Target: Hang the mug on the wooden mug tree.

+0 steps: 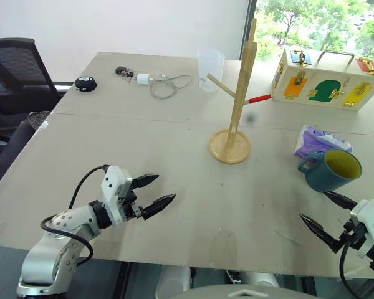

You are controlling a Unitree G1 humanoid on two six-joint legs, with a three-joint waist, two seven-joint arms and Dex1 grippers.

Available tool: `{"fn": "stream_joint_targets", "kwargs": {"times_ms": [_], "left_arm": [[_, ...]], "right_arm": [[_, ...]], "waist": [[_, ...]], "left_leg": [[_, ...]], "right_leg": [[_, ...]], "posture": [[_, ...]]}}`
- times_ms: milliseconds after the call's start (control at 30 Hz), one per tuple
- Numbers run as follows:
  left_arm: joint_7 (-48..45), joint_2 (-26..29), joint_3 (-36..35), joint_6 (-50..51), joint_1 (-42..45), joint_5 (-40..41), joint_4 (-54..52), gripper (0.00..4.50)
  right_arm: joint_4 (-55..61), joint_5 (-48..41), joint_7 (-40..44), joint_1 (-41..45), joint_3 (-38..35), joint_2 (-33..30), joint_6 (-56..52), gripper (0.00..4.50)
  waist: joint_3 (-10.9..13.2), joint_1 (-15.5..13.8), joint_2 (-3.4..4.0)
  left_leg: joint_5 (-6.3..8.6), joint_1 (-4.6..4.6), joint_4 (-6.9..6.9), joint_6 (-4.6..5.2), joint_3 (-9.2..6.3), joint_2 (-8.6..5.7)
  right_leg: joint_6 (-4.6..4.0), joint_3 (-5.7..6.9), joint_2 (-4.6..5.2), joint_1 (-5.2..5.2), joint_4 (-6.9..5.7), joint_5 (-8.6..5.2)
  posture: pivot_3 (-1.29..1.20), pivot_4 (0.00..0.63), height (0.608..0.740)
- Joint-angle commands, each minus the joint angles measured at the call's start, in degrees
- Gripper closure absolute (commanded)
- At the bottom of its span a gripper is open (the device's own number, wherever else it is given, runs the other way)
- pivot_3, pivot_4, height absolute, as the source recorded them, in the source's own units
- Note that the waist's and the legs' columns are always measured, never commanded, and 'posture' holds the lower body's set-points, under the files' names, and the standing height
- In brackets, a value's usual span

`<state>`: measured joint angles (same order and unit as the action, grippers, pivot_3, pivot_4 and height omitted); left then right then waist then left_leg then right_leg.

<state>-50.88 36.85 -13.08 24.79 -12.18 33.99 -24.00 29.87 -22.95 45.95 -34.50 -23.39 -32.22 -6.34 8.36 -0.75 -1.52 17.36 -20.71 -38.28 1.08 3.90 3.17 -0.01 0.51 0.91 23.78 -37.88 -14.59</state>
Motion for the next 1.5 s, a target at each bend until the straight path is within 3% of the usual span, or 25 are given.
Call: {"fn": "stream_joint_targets", "kwargs": {"times_ms": [33,133,267,633,1033,1233,1500], "left_arm": [[-1.78,0.7,-2.0,-1.11,1.2,2.61,-1.48,0.0],[-8.43,2.24,-1.82,-3.29,3.82,5.78,-3.34,0.0],[-13.21,3.2,-2.08,-4.22,4.74,9.91,-5.65,0.0],[-16.49,7.52,-2.82,-1.92,6.69,14.29,-7.54,0.0],[-13.91,9.96,-3.66,3.17,9.1,19.45,-10.19,0.0],[-12.56,10.64,-4.36,4.29,5.81,20.87,-14.7,0.0],[-13.25,10.6,-4.58,3.33,5.6,19.92,-13.17,0.0]], "right_arm": [[3.82,1.6,-3.63,0.34,2.41,1.78,-1.15,0.02],[11.76,10.25,-17.35,4.56,10.36,6.38,-11.26,0.02],[17.09,12.19,-25.88,7.89,18.25,12.61,-21.28,0.02],[15.18,17.75,-43.83,20.0,22.74,26.09,-33.41,0.02],[14.29,23.24,-51.92,24.56,24.96,31.73,-37.01,0.02],[12.22,23.98,-52.12,27.73,24.19,32.29,-37.7,0.02],[8.04,23.95,-52.61,31.84,22.02,33.46,-37.55,0.02]], "waist": [[0.0,0.0,0.0],[-0.02,0.04,-0.04],[-0.07,0.09,0.13],[-0.03,0.3,0.11],[-0.03,1.08,0.12],[-0.02,1.73,0.13],[-0.02,1.58,0.13]], "left_leg": [[0.0,0.0,0.0,0.0,0.0,0.0],[0.0,-0.01,0.0,0.0,-0.06,0.04],[0.0,-0.01,-0.01,-0.02,0.06,0.04],[0.0,-0.04,-0.02,-0.01,0.07,-0.02],[0.0,-0.12,0.0,-0.02,0.04,-0.02],[-0.01,-0.11,0.01,-0.03,0.06,-0.02],[0.0,-0.12,0.01,-0.02,0.04,-0.03]], "right_leg": [[0.0,0.0,0.0,0.0,0.0,0.0],[-0.02,0.04,-0.02,0.03,-0.04,-0.01],[-0.05,-0.03,0.01,0.08,-0.08,0.0],[0.01,-0.06,-0.01,0.11,-0.05,-0.03],[0.02,-0.05,-0.01,0.17,-0.03,0.15],[0.03,-0.08,-0.01,0.18,-0.04,0.15],[0.01,-0.07,-0.02,0.18,-0.02,0.17]], "posture": [[0.0,0.15,0.74],[0.0,0.15,0.74],[0.0,0.15,0.74],[0.0,0.15,0.74],[0.0,0.15,0.74],[0.0,0.15,0.74],[0.0,0.15,0.74]]}}
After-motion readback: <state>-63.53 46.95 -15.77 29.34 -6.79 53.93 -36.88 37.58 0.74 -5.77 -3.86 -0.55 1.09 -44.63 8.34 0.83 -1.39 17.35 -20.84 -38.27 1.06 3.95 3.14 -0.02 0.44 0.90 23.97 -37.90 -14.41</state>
